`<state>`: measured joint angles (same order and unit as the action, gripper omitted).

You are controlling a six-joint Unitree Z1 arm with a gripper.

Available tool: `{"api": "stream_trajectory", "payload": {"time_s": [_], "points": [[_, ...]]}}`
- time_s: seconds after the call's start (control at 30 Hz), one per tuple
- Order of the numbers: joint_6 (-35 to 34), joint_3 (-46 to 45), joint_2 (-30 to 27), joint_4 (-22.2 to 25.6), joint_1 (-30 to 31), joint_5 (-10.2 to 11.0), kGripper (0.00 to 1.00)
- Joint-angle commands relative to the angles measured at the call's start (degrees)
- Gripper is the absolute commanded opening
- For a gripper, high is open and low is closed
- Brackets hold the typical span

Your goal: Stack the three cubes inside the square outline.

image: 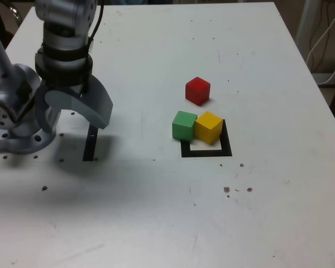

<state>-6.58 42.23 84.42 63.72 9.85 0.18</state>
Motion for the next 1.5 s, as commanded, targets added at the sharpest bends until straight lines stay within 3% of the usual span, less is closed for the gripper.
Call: {"api": "stream_trajectory", "payload": {"time_s": [0.0,1.13,1.47], "points": [[-0.18,0.20,0.31,-0.08,-0.08,0.14,0.99],[0.44,3.32,-2.27,3.01,0.10,-0.64,0.99],[0.34,16.24,1.83,7.66,7.29,-1.93,0.99]]}}
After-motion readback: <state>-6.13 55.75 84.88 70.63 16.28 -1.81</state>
